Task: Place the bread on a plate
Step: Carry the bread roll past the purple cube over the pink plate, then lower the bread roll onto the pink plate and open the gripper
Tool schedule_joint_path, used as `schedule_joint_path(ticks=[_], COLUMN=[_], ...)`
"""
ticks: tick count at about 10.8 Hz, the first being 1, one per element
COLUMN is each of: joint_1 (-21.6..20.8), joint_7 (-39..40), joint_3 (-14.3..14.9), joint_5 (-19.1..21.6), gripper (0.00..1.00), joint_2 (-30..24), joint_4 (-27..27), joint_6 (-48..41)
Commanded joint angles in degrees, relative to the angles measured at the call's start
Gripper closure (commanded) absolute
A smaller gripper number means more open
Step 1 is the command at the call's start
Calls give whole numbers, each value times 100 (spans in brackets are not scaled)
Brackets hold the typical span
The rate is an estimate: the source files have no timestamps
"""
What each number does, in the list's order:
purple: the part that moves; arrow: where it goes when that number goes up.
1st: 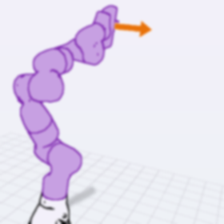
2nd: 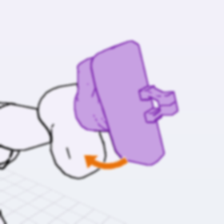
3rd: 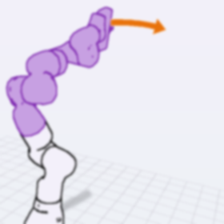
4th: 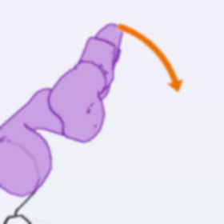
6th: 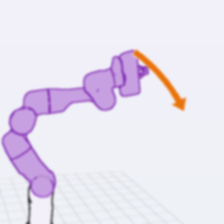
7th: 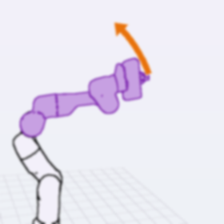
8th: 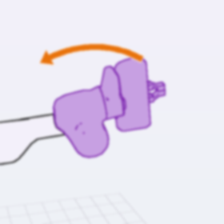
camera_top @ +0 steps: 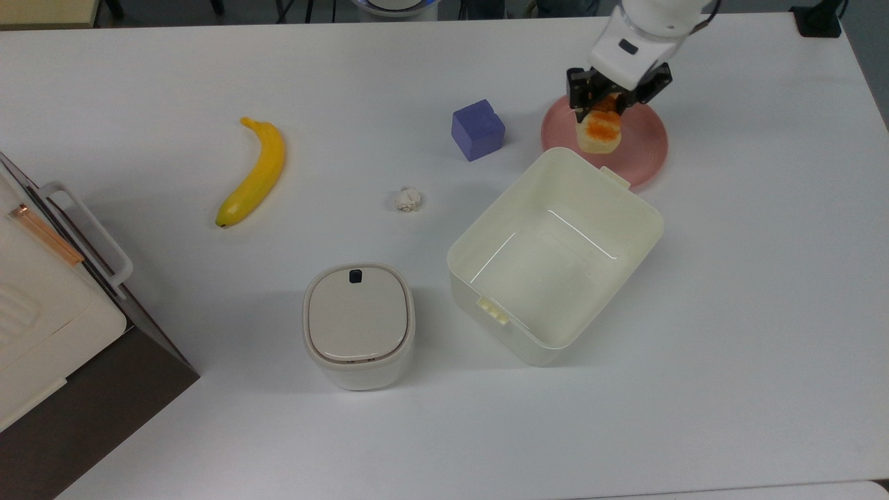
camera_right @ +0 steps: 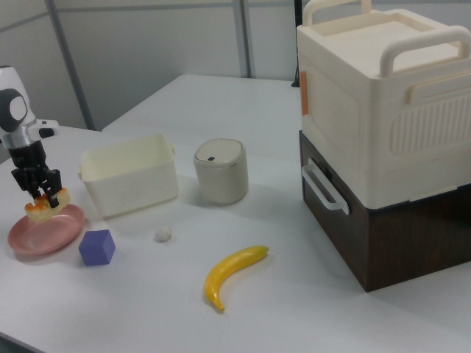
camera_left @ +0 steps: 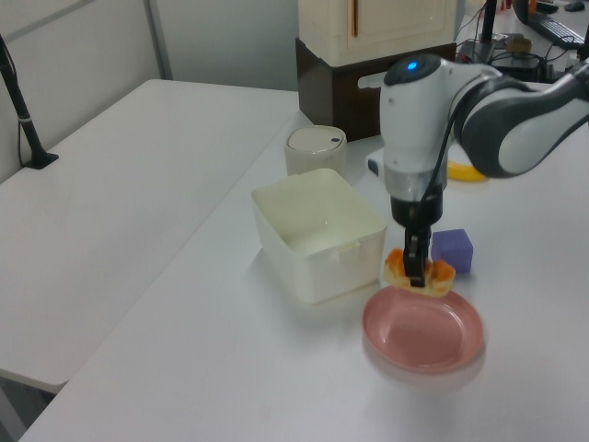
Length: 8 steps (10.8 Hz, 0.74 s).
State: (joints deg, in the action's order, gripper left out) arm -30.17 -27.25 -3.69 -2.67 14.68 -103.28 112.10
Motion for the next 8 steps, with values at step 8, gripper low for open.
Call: schedule_joint_path(ticks=[8], joint_1=[966], joint_7=[568], joint_3=[-439], joint_5=[-15], gripper=[0], joint_2=[-850], joint_4=[238], joint_6=[-1327])
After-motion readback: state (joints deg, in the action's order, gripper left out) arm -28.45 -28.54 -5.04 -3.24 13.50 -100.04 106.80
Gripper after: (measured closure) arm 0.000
